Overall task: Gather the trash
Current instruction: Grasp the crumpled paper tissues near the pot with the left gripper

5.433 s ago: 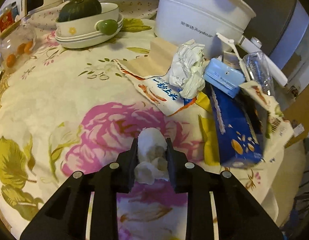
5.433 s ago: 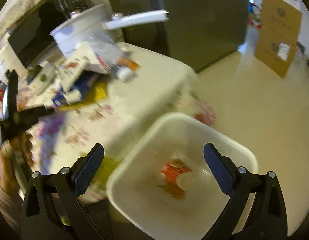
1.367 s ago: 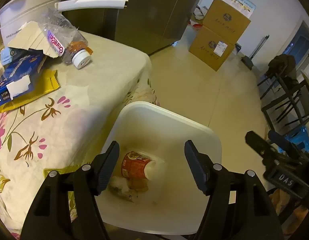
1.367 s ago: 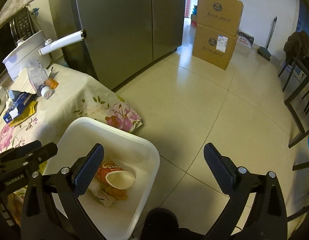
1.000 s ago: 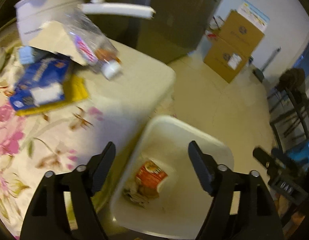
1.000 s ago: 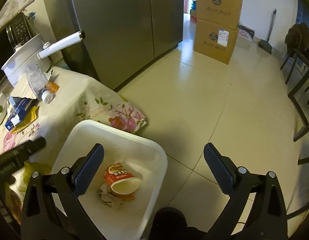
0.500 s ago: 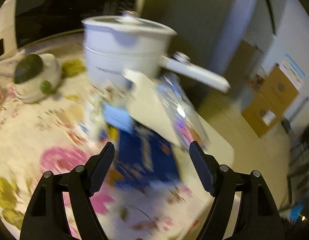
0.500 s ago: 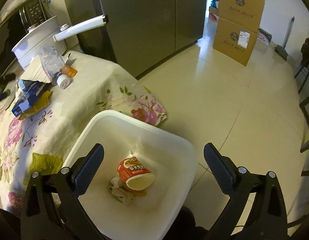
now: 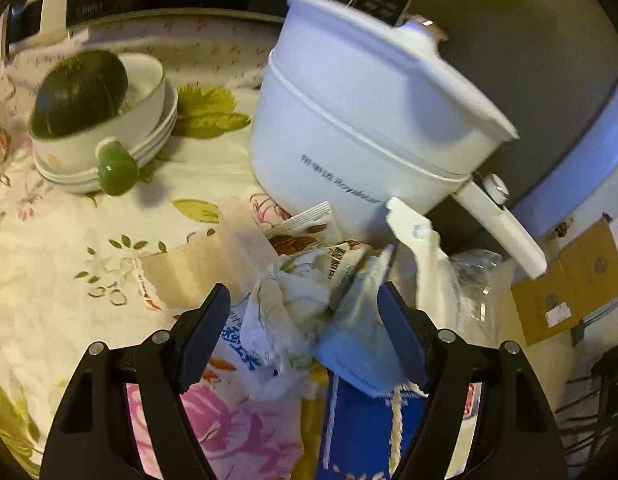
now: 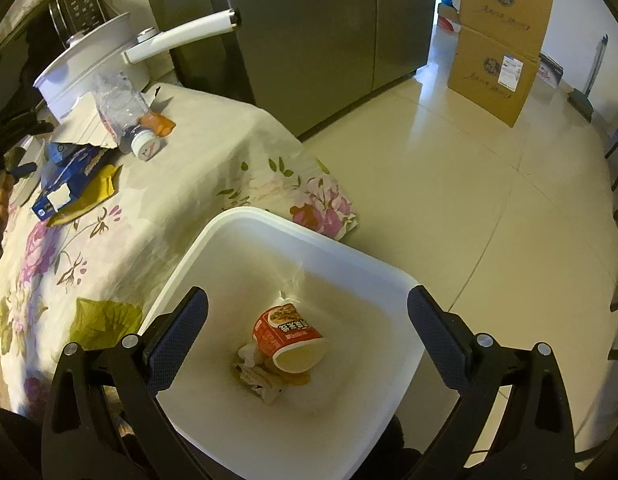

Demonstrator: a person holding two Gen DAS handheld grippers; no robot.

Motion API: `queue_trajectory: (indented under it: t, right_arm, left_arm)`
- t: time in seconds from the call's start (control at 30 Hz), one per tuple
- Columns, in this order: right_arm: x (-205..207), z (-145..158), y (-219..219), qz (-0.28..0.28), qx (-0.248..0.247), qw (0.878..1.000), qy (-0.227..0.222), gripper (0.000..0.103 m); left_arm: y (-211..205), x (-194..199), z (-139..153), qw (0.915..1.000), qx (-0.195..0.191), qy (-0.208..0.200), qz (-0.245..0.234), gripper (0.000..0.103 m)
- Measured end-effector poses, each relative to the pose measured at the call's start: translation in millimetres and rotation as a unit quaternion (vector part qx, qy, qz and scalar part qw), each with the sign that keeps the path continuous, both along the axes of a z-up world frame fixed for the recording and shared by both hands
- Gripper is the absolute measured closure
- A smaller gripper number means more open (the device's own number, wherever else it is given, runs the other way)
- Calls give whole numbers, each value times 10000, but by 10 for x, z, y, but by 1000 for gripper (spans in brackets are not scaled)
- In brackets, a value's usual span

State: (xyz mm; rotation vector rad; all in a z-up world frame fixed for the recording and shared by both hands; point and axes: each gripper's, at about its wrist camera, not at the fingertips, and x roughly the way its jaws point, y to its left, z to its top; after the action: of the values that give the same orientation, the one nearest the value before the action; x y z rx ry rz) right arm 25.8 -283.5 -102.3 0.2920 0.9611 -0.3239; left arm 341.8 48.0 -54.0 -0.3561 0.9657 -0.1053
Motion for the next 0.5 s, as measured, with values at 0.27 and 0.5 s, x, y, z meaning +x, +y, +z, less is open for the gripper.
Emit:
queue_trajectory:
  t: [0.27,0.5]
  right_arm:
    - [26,-21,16,28,18,10000,66,7]
    - [65,41,66,111,22,9999,-85,7]
  left_arm:
    - [20,168,-269,9990,-155,424,-2,57]
    - [206,-76,-180,9984,-497,191,184,61]
